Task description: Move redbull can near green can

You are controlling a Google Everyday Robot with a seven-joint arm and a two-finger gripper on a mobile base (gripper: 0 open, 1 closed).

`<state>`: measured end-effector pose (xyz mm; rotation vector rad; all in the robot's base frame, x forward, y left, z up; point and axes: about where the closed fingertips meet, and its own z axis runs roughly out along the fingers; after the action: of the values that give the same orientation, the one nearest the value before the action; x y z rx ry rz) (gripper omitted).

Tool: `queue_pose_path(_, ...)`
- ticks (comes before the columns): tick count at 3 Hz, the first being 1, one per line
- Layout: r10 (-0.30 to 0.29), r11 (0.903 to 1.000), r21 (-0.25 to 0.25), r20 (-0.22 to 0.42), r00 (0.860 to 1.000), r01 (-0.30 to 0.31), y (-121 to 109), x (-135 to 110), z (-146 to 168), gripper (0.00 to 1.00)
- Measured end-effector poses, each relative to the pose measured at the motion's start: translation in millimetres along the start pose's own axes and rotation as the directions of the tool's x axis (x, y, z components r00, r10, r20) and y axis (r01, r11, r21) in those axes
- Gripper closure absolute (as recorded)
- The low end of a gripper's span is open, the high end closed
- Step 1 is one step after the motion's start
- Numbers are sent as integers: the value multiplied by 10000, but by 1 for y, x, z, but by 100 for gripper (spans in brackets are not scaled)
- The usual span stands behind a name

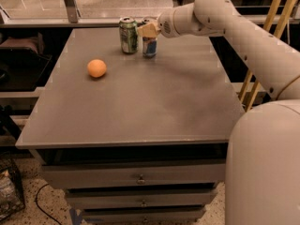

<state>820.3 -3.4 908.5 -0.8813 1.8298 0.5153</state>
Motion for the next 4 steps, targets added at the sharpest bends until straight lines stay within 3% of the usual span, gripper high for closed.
queue_pose_path(3, 3, 10000, -28, -9, 10000, -3, 1, -1, 1, 15)
queue_pose_path(4, 8, 10000, -75, -26, 10000, -8, 3, 0, 4, 0)
